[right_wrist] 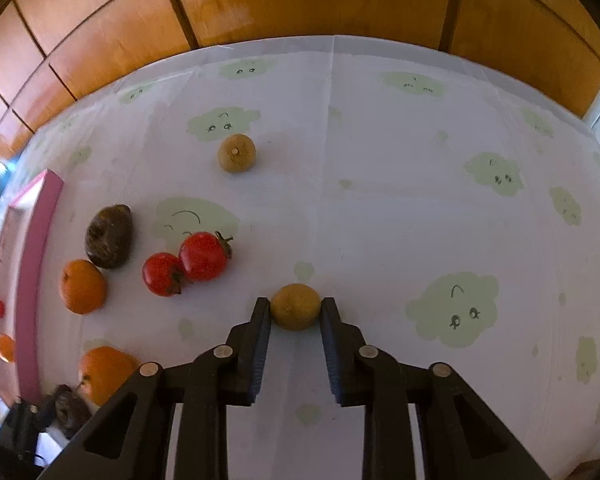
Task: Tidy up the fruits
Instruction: 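Lift the brown fruit with the left tool while the right tool grasps a tan fruit, then move the brown fruit into the tray and open the left tool, then carry the tan fruit over the tray and open the right tool, then withdraw the right tool from the tray toward the loose fruits, then reach the left tool to a large orange and close on it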
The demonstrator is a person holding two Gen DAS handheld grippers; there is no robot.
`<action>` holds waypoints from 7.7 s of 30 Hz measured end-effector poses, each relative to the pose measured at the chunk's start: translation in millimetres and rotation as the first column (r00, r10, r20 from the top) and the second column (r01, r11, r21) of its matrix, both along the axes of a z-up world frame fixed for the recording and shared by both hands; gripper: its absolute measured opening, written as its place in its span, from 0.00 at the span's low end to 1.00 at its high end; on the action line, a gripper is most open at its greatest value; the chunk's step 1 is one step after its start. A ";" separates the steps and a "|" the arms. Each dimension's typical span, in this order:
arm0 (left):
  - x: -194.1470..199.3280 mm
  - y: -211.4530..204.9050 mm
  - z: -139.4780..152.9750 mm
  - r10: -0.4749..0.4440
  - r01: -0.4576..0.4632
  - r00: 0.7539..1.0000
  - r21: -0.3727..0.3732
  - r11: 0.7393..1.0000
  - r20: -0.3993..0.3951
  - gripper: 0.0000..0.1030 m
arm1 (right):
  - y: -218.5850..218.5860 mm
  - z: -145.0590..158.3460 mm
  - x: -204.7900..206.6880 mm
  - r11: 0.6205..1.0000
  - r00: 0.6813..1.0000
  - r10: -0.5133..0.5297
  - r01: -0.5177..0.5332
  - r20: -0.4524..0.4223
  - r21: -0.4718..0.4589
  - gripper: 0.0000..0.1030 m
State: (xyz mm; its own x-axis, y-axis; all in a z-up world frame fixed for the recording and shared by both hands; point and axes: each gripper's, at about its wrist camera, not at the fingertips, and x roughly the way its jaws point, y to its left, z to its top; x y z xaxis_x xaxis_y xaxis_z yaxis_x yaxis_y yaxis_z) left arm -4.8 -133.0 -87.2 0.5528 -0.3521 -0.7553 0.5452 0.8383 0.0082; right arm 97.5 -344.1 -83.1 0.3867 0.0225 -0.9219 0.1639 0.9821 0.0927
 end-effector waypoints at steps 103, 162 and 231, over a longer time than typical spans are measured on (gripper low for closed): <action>17.3 146.3 101.1 0.526 -0.493 0.835 -0.206 0.845 0.164 1.00 | 36.4 -3.6 -20.1 0.952 0.991 0.105 -0.074 0.088 -0.298 0.24; 14.7 212.1 96.1 0.665 -0.630 0.734 -0.224 0.743 0.138 1.00 | 281.2 84.0 9.1 0.865 0.829 0.463 -0.500 0.315 0.044 0.30; 76.1 10.4 65.5 0.196 -0.197 0.979 -0.018 0.980 -0.061 0.87 | -50.0 75.9 -31.9 0.993 0.949 -0.116 0.101 0.292 0.065 0.31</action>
State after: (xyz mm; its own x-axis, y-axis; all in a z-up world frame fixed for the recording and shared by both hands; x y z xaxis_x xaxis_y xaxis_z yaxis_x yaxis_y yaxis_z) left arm 71.4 -122.6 -21.6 0.5682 -0.2593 -0.7809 0.3685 0.9288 -0.0403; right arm 65.5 -394.1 -7.2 0.6433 0.0075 -0.7656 0.2275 0.9529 0.2005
